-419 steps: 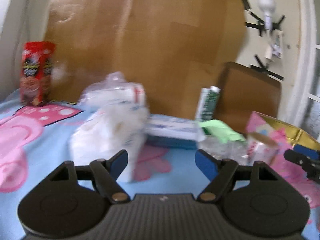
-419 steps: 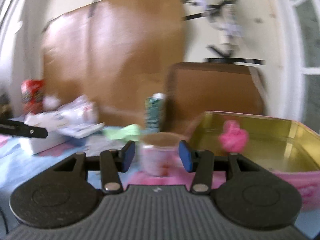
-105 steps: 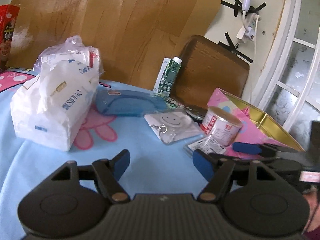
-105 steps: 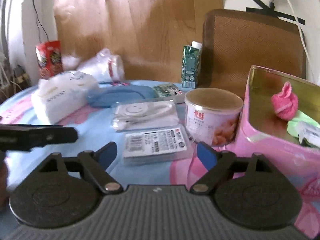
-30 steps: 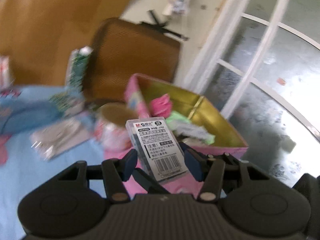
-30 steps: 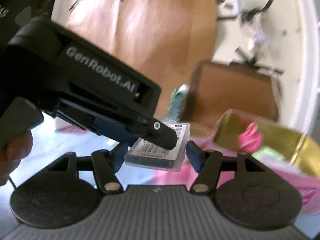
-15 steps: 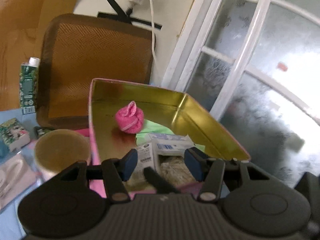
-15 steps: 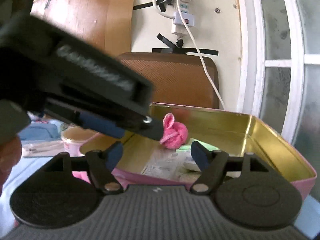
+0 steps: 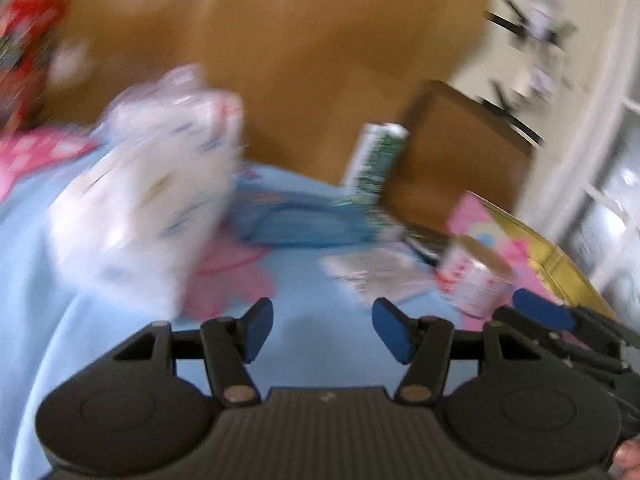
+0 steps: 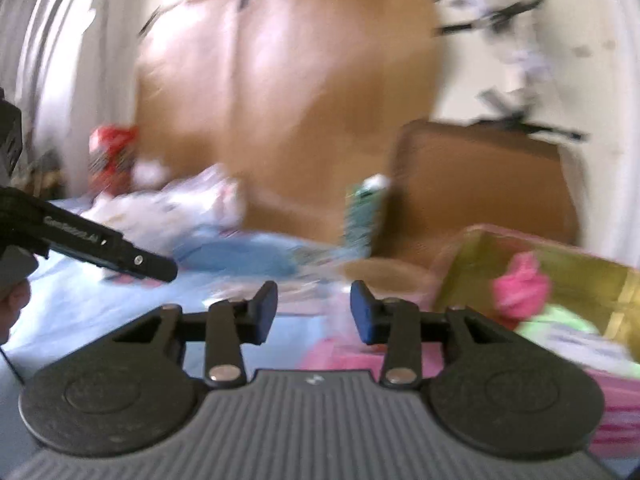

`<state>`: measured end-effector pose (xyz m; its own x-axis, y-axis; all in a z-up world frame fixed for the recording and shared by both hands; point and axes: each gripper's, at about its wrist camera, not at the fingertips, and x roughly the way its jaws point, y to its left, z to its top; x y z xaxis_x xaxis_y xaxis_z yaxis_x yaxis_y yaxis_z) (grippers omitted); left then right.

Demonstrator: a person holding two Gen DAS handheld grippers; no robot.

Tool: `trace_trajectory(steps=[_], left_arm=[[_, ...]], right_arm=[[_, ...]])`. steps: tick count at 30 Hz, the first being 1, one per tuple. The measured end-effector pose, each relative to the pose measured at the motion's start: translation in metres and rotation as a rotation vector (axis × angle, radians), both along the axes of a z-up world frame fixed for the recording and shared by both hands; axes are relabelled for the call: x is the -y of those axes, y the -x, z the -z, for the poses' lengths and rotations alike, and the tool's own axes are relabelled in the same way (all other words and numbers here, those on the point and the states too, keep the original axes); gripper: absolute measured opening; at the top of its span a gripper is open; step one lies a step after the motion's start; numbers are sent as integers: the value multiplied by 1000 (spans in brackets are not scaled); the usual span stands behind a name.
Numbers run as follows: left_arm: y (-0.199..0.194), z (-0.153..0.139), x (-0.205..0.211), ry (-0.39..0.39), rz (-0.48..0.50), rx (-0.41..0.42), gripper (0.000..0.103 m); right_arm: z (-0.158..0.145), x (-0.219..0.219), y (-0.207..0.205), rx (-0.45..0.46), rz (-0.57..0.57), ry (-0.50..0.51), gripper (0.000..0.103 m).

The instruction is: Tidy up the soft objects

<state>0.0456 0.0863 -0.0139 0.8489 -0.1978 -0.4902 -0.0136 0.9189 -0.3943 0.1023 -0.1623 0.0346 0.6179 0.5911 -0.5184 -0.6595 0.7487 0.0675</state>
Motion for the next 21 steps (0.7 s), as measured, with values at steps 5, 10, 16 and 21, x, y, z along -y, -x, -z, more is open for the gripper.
trace_trajectory(steps=[5, 10, 16, 21], left_arm=[[13, 6, -24, 123, -55, 51, 67], [16, 3, -16, 96, -32, 85, 70], [21, -1, -10, 59, -15, 120, 77], [20, -1, -11, 71, -15, 120, 77]], right_arm=[[20, -62, -29, -117, -70, 70, 48], [33, -100, -41, -168, -85, 117, 79], [46, -126, -55, -138, -82, 237, 94], [52, -128, -61, -191, -159, 239, 70]])
